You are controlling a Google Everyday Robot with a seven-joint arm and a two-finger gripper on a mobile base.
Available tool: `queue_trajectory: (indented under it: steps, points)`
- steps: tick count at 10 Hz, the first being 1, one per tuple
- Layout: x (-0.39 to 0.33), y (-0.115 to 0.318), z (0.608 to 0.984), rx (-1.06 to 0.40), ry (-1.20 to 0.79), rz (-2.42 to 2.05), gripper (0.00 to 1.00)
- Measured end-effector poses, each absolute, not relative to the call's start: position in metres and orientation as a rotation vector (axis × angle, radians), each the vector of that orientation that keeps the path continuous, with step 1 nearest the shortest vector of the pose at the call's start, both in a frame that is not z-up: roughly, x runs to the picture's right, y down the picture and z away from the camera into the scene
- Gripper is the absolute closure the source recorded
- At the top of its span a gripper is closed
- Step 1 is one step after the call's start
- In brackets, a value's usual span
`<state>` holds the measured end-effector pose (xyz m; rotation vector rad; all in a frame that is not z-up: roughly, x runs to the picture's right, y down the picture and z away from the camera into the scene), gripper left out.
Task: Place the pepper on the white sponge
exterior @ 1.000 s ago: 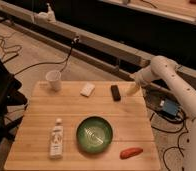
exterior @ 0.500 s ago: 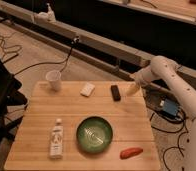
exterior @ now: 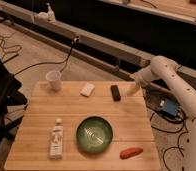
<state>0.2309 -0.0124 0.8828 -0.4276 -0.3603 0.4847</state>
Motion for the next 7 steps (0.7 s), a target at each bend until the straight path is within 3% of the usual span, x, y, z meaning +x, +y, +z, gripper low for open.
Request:
queue_trajectory:
  steps: [7]
  points:
    - [0.241, 0.022, 0.851, -0.539, -0.408, 0.314, 0.20]
